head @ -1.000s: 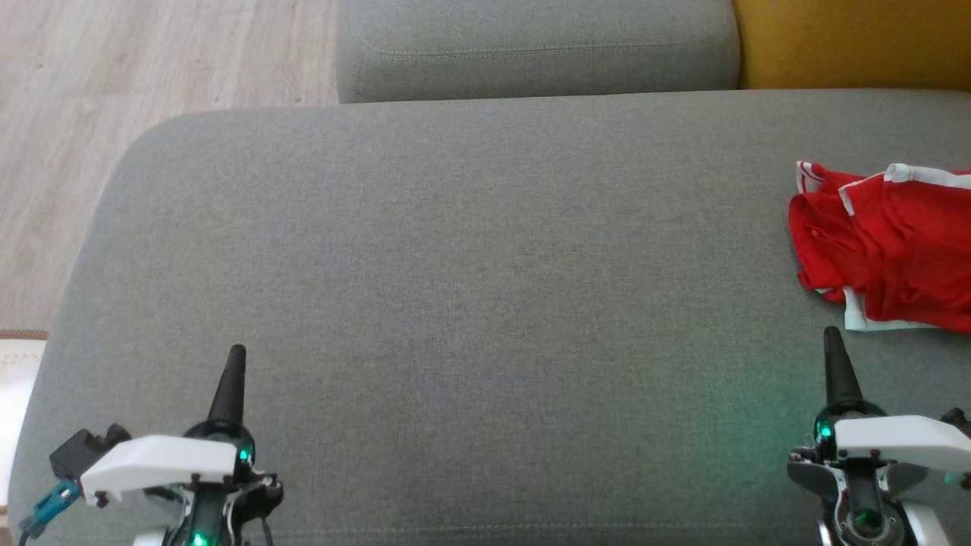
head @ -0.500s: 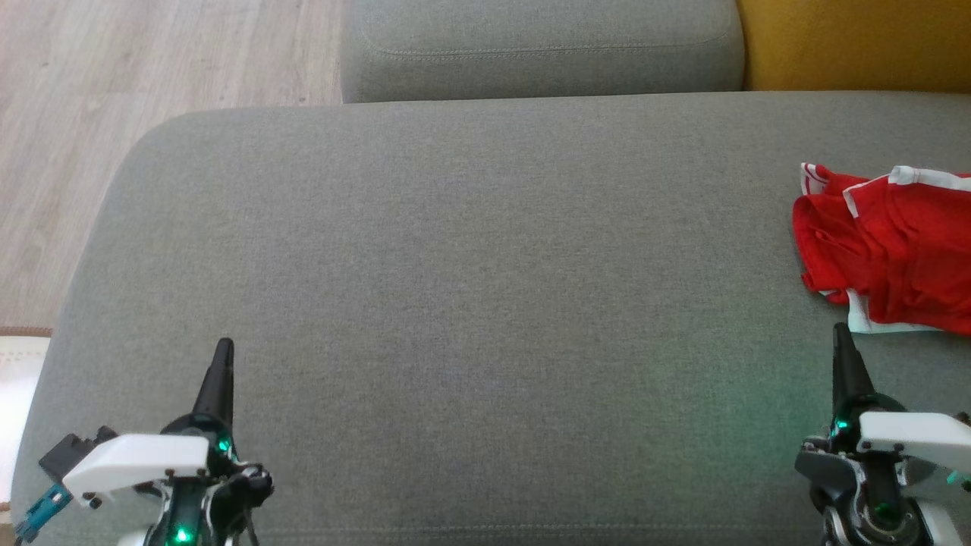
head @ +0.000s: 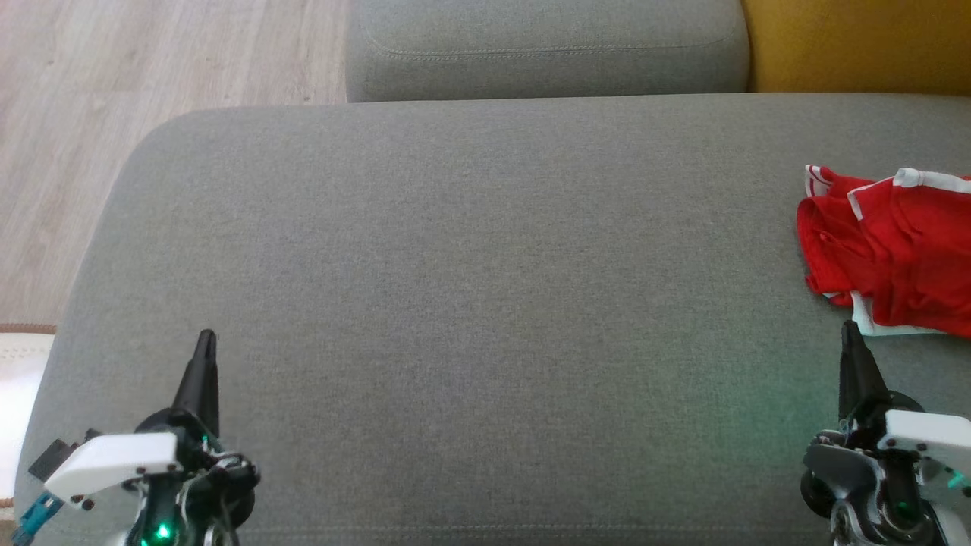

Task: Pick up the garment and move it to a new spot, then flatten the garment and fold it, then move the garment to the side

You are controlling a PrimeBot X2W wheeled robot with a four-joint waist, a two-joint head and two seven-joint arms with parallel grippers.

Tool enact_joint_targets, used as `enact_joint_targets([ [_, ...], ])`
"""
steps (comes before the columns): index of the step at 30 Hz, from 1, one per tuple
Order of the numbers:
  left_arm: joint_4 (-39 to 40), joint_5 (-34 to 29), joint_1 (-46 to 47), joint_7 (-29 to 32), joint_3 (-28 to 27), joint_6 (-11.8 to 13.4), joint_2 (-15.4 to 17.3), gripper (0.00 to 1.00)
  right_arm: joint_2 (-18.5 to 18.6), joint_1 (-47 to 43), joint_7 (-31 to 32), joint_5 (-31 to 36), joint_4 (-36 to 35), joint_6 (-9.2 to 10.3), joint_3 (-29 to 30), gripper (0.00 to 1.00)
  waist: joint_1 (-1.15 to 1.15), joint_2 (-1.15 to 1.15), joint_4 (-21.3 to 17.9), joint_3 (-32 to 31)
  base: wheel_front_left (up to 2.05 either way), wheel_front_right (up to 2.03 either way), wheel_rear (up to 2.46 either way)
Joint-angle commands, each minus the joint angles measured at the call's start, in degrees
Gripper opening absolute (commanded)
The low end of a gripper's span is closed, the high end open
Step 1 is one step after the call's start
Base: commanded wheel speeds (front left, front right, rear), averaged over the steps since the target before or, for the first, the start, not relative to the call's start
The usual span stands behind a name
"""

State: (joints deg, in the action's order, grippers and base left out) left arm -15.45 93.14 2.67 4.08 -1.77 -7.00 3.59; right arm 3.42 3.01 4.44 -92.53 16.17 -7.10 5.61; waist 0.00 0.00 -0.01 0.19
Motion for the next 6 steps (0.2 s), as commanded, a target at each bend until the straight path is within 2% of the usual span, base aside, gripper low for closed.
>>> enact_joint_targets([
  [1, 1.52, 1.0, 3.32, 0.51, -2.39, -0.48, 0.99, 0.0, 0.83, 3.0, 0.52, -1.21, -2.26, -0.39, -0.99, 0.0, 0.0, 0.0, 0.01, 0.0, 0.0, 0.0, 0.0],
  [6, 1.52, 0.93, 3.33, 0.58, -2.47, -0.48, 0.93, 0.0, 0.78, 3.01, 0.57, -1.16, -2.25, -0.39, -0.92, 0.0, 0.0, 0.0, 0.01, 0.0, 0.0, 0.0, 0.0],
])
